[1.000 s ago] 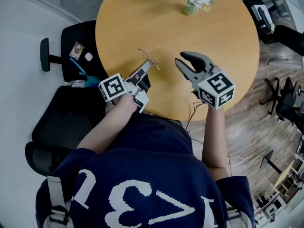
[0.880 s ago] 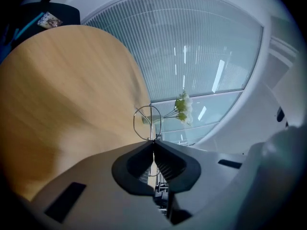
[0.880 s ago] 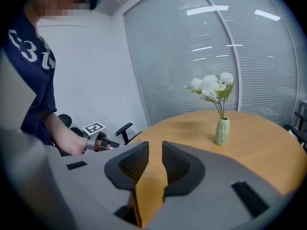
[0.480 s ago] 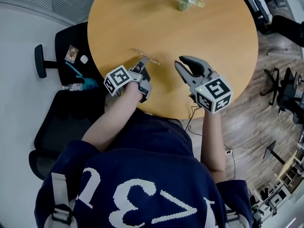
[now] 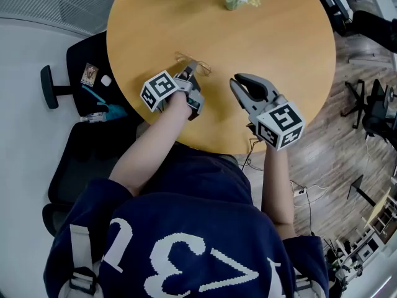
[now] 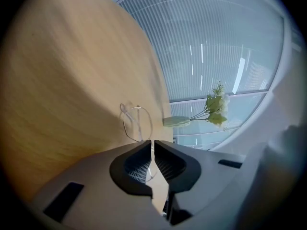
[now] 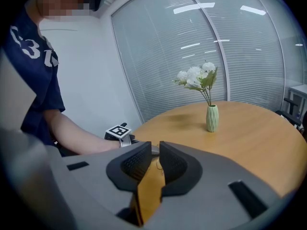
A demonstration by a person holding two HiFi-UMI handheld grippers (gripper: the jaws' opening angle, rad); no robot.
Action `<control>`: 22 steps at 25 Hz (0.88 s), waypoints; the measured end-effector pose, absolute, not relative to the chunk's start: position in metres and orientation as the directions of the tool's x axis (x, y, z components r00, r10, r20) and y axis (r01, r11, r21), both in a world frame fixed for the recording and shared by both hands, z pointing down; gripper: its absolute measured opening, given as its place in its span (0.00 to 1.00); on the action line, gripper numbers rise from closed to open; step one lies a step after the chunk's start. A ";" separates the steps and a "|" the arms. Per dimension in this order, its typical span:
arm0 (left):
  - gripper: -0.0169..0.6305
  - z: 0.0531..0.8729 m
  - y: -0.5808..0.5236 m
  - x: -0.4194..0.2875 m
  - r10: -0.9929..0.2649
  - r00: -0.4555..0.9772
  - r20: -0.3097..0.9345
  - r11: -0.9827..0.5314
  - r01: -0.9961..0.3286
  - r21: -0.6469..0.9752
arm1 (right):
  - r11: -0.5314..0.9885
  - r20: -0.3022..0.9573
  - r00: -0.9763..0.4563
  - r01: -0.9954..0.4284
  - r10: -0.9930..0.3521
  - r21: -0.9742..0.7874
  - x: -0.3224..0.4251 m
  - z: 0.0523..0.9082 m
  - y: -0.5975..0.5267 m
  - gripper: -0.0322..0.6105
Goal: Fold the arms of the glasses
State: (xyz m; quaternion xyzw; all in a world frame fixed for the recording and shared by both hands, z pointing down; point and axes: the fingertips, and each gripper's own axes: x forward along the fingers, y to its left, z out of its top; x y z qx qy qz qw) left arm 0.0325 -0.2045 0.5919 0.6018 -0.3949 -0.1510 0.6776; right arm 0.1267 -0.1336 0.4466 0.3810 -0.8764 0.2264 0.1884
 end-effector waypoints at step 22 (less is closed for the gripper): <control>0.05 0.497 -0.216 -0.002 -0.704 0.659 0.265 -0.237 -0.569 0.787 | 0.541 0.368 -0.529 -0.837 -0.765 -0.080 0.142 0.394 -0.162 0.11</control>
